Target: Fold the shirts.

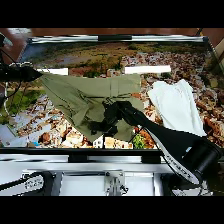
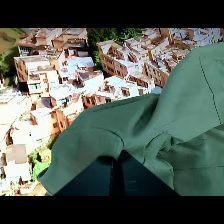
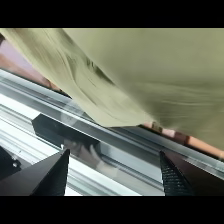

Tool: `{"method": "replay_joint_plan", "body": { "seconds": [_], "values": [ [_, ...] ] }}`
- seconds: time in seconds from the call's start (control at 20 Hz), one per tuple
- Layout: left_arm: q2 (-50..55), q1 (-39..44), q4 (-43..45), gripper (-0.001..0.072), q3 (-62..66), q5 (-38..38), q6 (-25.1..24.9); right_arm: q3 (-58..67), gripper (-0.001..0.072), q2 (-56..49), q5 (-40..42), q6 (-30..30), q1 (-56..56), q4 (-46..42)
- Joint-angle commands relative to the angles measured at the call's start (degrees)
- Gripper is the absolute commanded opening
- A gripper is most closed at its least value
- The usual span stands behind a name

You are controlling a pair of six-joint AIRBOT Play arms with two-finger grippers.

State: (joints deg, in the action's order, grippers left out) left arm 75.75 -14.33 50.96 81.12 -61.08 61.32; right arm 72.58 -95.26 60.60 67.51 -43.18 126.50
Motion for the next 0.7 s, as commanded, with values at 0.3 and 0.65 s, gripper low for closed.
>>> {"method": "replay_joint_plan", "body": {
  "seconds": [0.3, 0.65],
  "values": [
    [0.04, 0.02, 0.00, 0.0037, -0.02, 0.17, 0.02, -0.09, 0.0678, -3.21, -10.86, -7.45, -2.64, 3.67],
    [0.04, 0.02, -0.02, 0.0037, 0.00, 0.15, 0.00, -0.09, 0.0355, -4.46, -14.40, -13.29, -3.04, 3.80]
  ]
}}
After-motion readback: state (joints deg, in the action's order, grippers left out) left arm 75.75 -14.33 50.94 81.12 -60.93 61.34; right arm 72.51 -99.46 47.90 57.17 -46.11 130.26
